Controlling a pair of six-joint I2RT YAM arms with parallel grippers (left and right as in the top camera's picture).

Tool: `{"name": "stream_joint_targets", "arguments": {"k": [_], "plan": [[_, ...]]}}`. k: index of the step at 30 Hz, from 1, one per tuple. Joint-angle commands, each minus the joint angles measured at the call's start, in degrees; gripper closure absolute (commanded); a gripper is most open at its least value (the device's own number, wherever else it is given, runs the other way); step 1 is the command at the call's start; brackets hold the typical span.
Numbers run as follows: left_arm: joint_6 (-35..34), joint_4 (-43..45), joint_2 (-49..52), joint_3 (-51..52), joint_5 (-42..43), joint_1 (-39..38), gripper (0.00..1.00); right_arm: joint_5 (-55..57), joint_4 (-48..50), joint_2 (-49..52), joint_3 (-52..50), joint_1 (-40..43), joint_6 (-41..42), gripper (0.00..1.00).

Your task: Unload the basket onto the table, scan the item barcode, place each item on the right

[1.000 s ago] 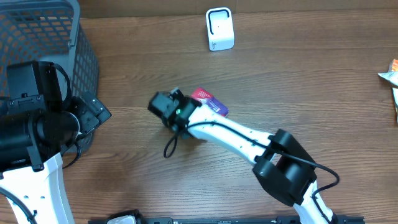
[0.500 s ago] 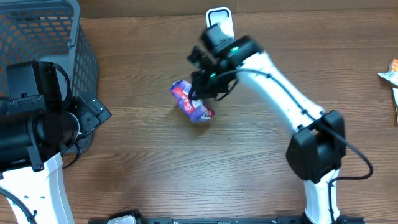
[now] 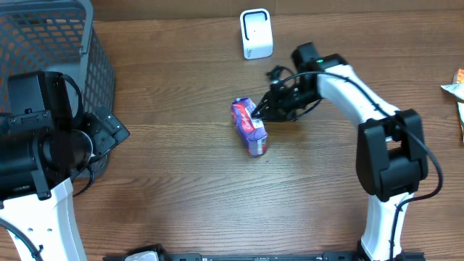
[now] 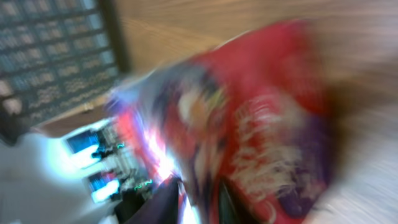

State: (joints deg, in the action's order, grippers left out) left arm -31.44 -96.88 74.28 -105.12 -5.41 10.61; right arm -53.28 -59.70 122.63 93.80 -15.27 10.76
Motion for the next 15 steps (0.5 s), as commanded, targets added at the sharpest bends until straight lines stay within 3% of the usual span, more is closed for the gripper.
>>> {"name": "stream_joint_targets", "arguments": {"k": [1,4,9,15], "plan": [[-0.9,0.1,0.0,0.0,-0.5,0.2,0.00,15.0,-1.3,-1.1,0.1,3.5,2.8,0.68],[-0.9,0.1,0.0,0.0,-0.5,0.2,0.00,21.3,-3.5,-1.1,0.7,5.4,2.8,0.54],[-0.9,0.1,0.0,0.0,-0.5,0.2,0.00,31.8,-9.4,-1.1,4.7,7.3,2.5,0.50],[-0.9,0.1,0.0,0.0,-0.5,0.2,0.00,32.7,-16.1,-1.2,12.2,7.5,-2.1,0.40]]}}
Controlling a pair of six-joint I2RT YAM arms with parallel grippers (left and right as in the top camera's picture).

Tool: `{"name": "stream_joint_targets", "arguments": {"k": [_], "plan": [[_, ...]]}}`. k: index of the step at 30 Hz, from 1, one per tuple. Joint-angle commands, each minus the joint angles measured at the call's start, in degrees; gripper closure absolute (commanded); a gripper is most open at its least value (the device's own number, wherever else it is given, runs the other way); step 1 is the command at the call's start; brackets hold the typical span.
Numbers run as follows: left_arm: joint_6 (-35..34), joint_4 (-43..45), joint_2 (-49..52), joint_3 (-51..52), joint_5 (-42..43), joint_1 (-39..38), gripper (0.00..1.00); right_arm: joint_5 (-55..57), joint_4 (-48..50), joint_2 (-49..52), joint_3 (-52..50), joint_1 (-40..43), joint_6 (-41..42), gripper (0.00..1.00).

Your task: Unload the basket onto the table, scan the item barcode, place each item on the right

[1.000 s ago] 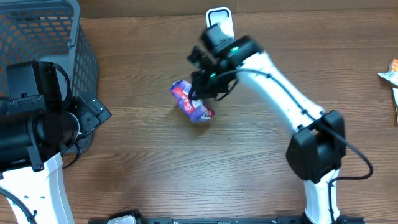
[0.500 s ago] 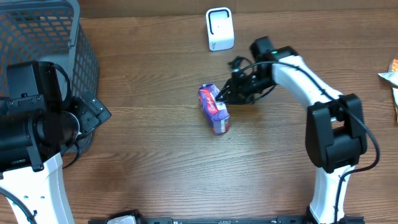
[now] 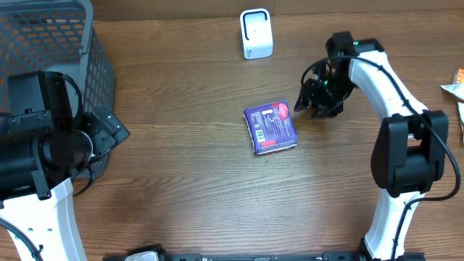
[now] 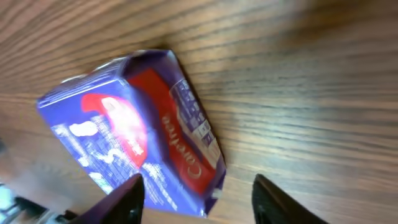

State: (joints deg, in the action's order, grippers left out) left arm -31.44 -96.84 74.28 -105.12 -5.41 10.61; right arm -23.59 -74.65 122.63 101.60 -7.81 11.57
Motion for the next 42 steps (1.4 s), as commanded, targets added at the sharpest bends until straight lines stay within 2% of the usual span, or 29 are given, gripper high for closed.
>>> {"name": "stream_joint_targets", "arguments": {"k": [1,3,7,12,18,21,24,30,32,33,34,42], "plan": [[-0.9,0.0,0.0,0.0,-0.5,0.2,0.00,3.0,-1.8,-1.2,5.2,-0.1,-3.1,0.35],[-0.9,0.0,0.0,0.0,-0.5,0.2,0.00,2.1,-2.5,-1.2,5.5,-0.2,-5.0,0.28],[-0.9,0.0,0.0,0.0,-0.5,0.2,0.00,0.8,-2.9,-1.1,4.0,-0.7,-9.4,0.27],[-0.9,0.0,0.0,0.0,-0.5,0.2,0.00,-1.4,1.1,-1.1,-0.9,-0.9,-10.2,0.32],[-0.9,0.0,0.0,0.0,-0.5,0.2,0.00,-15.1,9.2,-1.1,-8.4,-0.9,-12.1,0.41],[-0.9,0.0,0.0,0.0,-0.5,0.2,0.00,-17.8,12.5,-1.1,-11.8,-1.1,-12.0,0.43],[-0.9,0.0,0.0,0.0,-0.5,0.2,0.00,-18.1,15.9,-1.1,-15.7,-1.5,-11.4,0.53],[-0.9,0.0,0.0,0.0,-0.5,0.2,0.00,-17.9,17.1,-1.2,-15.5,-1.5,-9.5,0.67],[-0.9,0.0,0.0,0.0,-0.5,0.2,0.00,-17.4,17.4,-1.2,-14.9,-1.5,-8.5,0.81],[-0.9,0.0,0.0,0.0,-0.5,0.2,0.00,-16.9,17.2,-1.2,-14.3,-1.5,-8.3,0.92],[-0.9,0.0,0.0,0.0,-0.5,0.2,0.00,-16.5,16.8,-1.2,-13.5,-1.5,-8.3,0.96],[-0.9,0.0,0.0,0.0,-0.5,0.2,0.00,-10.3,8.2,-5.0,-3.5,-1.6,-8.3,0.96]]}}
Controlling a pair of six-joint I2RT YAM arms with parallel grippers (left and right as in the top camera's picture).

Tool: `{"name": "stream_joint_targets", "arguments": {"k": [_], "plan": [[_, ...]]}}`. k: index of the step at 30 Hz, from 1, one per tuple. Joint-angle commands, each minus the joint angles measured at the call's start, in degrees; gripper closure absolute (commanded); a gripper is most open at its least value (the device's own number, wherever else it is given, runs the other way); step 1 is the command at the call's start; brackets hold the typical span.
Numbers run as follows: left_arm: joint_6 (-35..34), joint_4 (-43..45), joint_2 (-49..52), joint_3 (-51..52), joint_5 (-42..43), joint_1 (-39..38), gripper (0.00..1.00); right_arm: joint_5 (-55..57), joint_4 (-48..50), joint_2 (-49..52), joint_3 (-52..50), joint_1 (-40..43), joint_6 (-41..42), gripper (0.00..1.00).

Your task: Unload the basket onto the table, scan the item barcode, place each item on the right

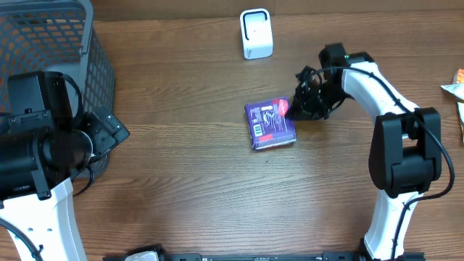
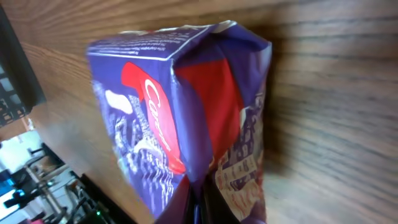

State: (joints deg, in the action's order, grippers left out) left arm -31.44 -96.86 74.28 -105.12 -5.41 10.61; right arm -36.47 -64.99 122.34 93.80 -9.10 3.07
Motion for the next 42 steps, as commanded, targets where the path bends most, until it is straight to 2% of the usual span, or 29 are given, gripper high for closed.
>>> {"name": "stream_joint_targets", "arguments": {"k": [1,14,21,22,23,24,26,29,33,38,42], "plan": [[-0.9,0.1,0.0,0.0,-0.5,0.2,0.00,2.6,-1.7,-5.5,4.7,-0.3,0.2,0.96],[-0.9,0.1,0.0,0.0,-0.5,0.2,0.00,13.3,-2.0,-13.5,4.7,-0.6,2.9,0.96],[-0.9,0.1,0.0,0.0,-0.5,0.2,0.00,16.2,-2.3,-14.3,4.5,-5.3,3.0,0.96],[-0.9,0.1,0.0,0.0,-0.5,0.2,0.00,19.6,-2.2,-14.2,4.5,-6.1,3.7,0.88],[-0.9,0.1,0.0,0.0,-0.5,0.2,0.00,23.6,-2.2,-14.2,4.5,-6.6,5.2,0.60],[-0.9,0.1,0.0,0.0,-0.5,0.2,0.00,28.2,-2.3,-14.2,4.5,-6.7,7.3,0.48],[-0.9,0.1,0.0,0.0,-0.5,0.2,0.00,32.1,-2.5,-14.2,4.5,-6.5,9.3,0.39],[-0.9,0.1,0.0,0.0,-0.5,0.2,0.00,32.4,-2.9,-14.1,4.5,-4.1,9.4,0.17],[-0.9,0.1,0.0,0.0,-0.5,0.2,0.00,30.2,-3.3,-13.9,3.4,2.4,8.7,0.04],[-0.9,0.1,0.0,0.0,-0.5,0.2,0.00,16.2,-0.8,-13.8,-2.7,8.0,1.2,0.06],[-0.9,0.1,0.0,0.0,-0.5,0.2,0.00,14.8,6.1,-13.8,-10.8,8.9,1.0,0.08]]}}
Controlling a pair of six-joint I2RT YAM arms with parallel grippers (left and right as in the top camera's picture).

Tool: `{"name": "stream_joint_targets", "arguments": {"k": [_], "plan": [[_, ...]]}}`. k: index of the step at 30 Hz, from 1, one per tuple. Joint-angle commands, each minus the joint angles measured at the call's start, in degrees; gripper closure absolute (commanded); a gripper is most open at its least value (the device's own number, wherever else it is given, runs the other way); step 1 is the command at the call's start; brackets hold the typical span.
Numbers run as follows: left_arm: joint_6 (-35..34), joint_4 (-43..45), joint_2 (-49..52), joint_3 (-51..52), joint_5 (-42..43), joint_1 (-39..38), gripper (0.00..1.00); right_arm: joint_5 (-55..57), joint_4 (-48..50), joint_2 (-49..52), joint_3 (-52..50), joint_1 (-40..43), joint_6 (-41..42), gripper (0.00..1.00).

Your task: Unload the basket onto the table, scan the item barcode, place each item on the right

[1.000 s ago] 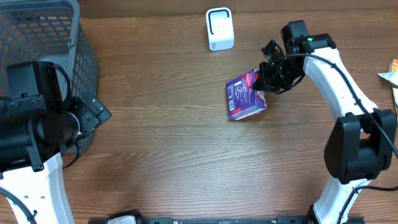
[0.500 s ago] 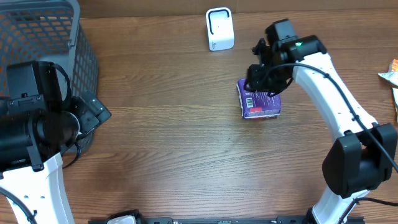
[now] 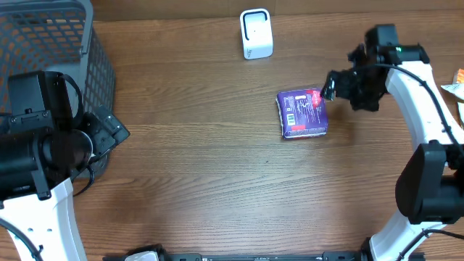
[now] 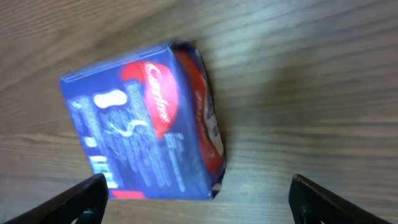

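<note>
The item, a purple and red packet, lies flat on the wooden table, its printed back facing up with a small barcode patch near its left edge. In the right wrist view the packet fills the upper left. My right gripper hovers just right of the packet, open wide, both fingers apart from it and nothing between them. A white scanner stands at the table's far edge, up and left of the packet. My left gripper rests at the far left; its jaws are unclear.
A grey mesh basket fills the far left corner behind the left arm. Some other packets poke in at the right edge of the table.
The packet now lies farther right and a little farther back. My right gripper, then shut on the packet's right edge, is open and has drawn back to the right.
First my right gripper held the packet standing on edge near mid-table. Then the packet lay flat, back face up, with the gripper open beside it. Later the gripper was shut on its right edge. Now the packet lies farther right, let go.
</note>
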State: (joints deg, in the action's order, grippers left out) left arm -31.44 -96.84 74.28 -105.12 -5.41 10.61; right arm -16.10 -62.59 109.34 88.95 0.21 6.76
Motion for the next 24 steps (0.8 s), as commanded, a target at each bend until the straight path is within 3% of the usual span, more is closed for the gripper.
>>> {"name": "stream_joint_targets", "arguments": {"k": [1,5,8,12,14,19,24], "plan": [[-0.9,0.0,0.0,0.0,-0.5,0.2,0.00,-6.3,5.8,-0.8,-7.7,-0.5,-2.7,0.11],[-0.9,0.0,0.0,0.0,-0.5,0.2,0.00,-12.8,15.0,-0.8,-15.2,-0.5,-2.5,0.18],[-0.9,0.0,0.0,0.0,-0.5,0.2,0.01,-14.0,20.3,-0.8,-18.7,-0.5,-2.0,0.32],[-0.9,0.0,0.0,0.0,-0.5,0.2,0.00,-12.4,22.0,-0.8,-19.6,-0.5,-1.9,0.66],[-0.9,0.0,0.0,0.0,-0.5,0.2,0.00,-11.0,21.2,-0.9,-18.7,-0.5,-1.8,0.96],[-0.9,0.0,0.0,0.0,-0.5,0.2,0.00,-5.7,10.8,-2.2,-9.3,-0.8,-0.8,0.96],[-0.9,0.0,0.0,0.0,-0.5,0.2,0.00,7.1,-0.6,-4.0,2.1,-4.5,-0.7,0.96]]}}
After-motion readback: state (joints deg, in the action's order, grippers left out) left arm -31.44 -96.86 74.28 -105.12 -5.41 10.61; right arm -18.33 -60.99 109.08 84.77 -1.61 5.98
